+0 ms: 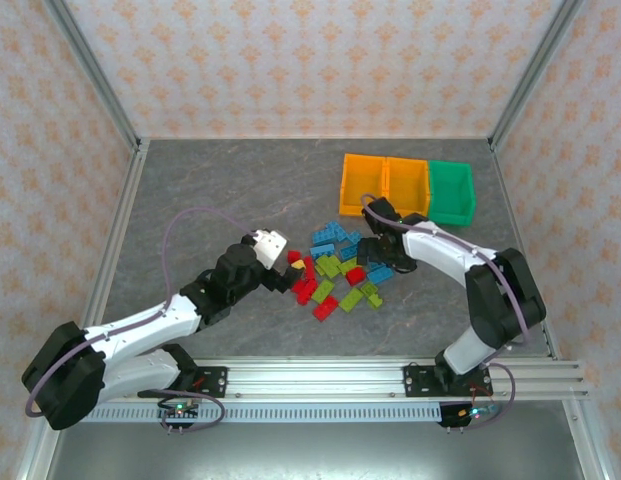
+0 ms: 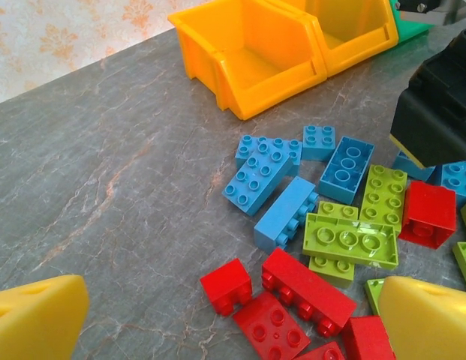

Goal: Sort the legos into containers by color

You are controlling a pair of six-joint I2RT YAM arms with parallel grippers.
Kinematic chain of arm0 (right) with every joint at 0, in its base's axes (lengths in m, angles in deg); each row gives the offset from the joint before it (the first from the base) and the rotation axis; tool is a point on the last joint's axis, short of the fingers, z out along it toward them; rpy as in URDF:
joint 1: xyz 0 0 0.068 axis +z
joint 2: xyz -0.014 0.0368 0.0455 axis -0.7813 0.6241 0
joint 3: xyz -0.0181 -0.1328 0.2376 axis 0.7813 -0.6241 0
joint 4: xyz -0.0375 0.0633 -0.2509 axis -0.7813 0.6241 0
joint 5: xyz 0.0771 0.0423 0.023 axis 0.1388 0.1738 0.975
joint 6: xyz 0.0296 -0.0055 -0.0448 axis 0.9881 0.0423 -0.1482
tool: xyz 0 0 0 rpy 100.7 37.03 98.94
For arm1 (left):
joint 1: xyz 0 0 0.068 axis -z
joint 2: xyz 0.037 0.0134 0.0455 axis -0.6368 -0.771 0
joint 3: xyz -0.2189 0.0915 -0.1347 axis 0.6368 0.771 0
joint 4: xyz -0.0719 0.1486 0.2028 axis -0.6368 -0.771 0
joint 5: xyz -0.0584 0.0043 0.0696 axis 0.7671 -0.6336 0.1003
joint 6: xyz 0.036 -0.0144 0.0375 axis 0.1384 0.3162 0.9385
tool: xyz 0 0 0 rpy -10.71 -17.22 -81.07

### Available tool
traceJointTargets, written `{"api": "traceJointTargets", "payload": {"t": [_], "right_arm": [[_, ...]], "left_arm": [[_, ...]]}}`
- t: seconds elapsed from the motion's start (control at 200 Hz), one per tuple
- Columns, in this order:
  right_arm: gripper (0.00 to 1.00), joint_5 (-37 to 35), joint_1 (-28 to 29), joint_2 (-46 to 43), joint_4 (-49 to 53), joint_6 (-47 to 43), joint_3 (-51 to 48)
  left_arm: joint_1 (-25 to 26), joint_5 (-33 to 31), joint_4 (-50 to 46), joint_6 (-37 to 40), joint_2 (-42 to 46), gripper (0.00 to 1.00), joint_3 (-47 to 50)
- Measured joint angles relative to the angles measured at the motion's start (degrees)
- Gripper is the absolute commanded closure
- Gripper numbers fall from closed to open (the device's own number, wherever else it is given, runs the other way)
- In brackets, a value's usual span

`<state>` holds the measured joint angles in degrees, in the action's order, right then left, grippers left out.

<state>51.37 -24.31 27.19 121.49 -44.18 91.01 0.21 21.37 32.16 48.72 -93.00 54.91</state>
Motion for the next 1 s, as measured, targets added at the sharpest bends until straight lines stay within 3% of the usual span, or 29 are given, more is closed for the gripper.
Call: {"api": "traceJointTargets", "payload": {"t": [0.235,0.395,0.621,0.761,1.001], "right_arm": [[0.20,3.1,-1.2,3.2,-2.2,-5.0,0.0],[0.20,4.3,-1.6,4.2,-3.0,-5.9,0.0],[0.39,5.2,-2.4,4.7,-3.4,-6.9,0.3],[0.44,5.1,-2.5,4.7,-3.4,-7.0,0.6],[0.46,2.0,-3.1,-3.6,-3.4,-3.8,-1.5]], "left_arm": [[0.0,-0.9,0.4,0.0,-0.4,0.00,0.0],[0.0,-1.0,0.8,0.0,-0.9,0.00,0.0],[0.0,-1.3,0.9,0.0,-0.9,0.00,0.0],[0.0,-1.3,1.0,0.0,-1.0,0.00,0.0],[0.0,-1.3,1.0,0.0,-0.9,0.00,0.0]]}}
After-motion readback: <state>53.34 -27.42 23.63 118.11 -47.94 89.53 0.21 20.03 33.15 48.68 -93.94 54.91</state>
